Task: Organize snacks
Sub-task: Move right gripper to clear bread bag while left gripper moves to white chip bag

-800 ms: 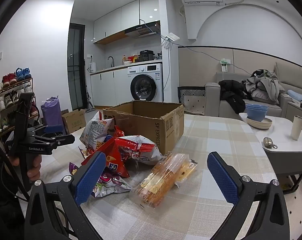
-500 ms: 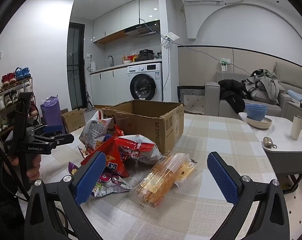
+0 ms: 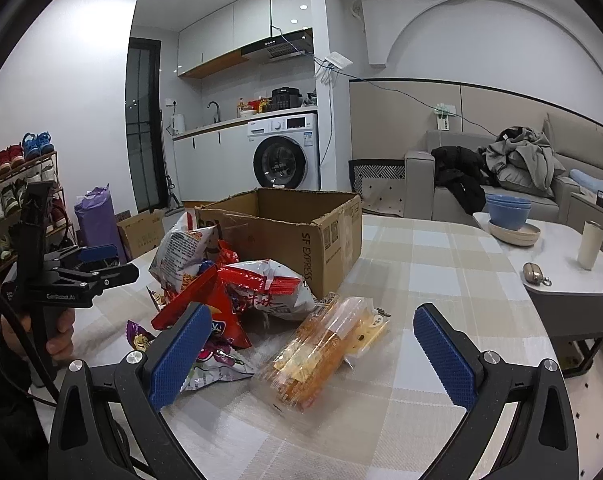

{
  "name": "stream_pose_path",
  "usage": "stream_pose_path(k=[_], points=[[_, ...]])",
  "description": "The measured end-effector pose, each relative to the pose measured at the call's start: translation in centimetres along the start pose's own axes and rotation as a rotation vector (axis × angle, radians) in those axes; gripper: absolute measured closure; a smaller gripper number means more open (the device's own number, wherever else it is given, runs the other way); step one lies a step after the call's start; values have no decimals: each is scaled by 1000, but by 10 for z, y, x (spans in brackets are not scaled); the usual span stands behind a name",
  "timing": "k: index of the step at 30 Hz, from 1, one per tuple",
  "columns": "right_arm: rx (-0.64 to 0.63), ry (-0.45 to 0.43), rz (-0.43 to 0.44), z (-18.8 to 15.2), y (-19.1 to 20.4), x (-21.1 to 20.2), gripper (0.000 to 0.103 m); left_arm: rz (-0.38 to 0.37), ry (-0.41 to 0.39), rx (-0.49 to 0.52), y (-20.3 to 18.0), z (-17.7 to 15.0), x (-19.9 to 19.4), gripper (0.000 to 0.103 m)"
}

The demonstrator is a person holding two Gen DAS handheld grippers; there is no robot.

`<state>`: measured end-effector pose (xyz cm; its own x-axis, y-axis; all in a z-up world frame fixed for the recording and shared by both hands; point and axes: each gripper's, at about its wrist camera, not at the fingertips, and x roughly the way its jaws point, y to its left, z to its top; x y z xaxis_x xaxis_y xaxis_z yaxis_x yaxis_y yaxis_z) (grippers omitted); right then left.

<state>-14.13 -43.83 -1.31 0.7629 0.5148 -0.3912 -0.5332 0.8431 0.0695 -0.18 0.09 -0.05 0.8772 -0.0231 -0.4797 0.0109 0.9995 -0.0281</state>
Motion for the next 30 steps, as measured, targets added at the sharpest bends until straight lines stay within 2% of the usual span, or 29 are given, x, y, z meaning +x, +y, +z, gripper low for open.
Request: stream_pose_path(k=[11, 21, 27, 30], points=[[59, 86, -7, 2, -9, 17, 0, -3, -3, -20, 2, 3, 1, 1], [156, 243, -11, -2, -22, 48, 0, -33, 83, -76, 4, 11, 19, 1], [198, 302, 15, -4, -24, 66, 0, -23, 114, -62, -4, 18, 36, 1], [206, 330, 25, -6, -23, 74, 4, -20, 121, -49, -9, 22, 44, 1]])
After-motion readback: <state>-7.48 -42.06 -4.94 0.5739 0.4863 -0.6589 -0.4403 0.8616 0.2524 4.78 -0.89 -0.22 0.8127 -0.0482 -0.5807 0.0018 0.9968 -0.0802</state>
